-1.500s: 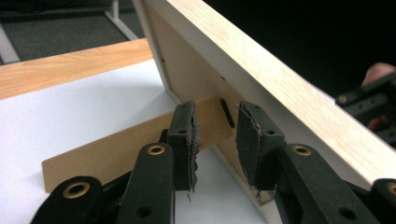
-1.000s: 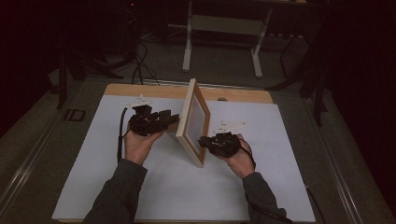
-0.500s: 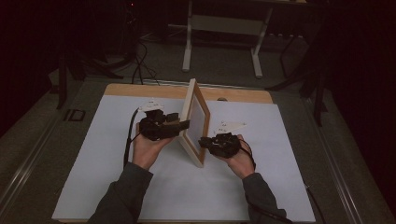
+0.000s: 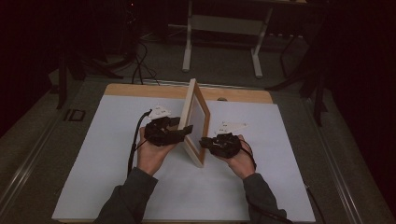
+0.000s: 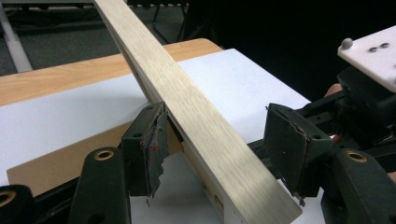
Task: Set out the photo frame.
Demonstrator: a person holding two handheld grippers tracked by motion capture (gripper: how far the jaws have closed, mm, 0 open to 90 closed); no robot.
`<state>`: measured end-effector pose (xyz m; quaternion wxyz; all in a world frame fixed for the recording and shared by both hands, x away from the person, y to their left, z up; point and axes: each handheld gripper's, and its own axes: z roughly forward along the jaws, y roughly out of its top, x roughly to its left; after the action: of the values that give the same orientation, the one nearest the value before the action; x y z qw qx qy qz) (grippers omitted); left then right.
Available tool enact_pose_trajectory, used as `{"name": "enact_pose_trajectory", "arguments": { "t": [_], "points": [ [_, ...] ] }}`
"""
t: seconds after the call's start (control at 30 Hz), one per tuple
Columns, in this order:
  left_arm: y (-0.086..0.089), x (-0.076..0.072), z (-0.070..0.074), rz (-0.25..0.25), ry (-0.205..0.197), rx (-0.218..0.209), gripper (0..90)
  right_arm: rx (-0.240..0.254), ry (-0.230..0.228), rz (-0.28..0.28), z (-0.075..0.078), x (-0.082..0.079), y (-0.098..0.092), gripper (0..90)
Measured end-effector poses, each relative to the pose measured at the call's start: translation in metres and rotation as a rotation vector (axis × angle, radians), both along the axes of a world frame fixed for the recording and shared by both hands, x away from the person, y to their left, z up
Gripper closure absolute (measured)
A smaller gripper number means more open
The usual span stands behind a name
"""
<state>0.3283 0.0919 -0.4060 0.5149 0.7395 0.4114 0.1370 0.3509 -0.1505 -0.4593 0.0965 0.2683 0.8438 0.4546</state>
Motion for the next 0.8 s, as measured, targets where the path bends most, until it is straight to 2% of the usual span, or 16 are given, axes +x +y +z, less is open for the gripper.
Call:
{"name": "enact_pose_trajectory", "arguments": {
  "t": [0.5, 0.73, 0.8],
  "points": [
    [-0.0086, -0.0040, -0.0061, 0.024, 0.024, 0.062, 45.1, 0.000, 0.001, -0.006, -0.0002, 0.0003, -0.0027, 77.9],
    [-0.0047, -0.0025, -0.0057, 0.061, 0.036, 0.079, 51.6, 0.003, 0.002, -0.016, 0.0004, 0.0010, -0.0062, 77.7],
    [-0.0024, -0.0016, -0.0058, 0.060, 0.038, 0.081, 56.1, 0.004, 0.002, -0.017, 0.0001, 0.0010, -0.0066, 77.7]
  ]
}}
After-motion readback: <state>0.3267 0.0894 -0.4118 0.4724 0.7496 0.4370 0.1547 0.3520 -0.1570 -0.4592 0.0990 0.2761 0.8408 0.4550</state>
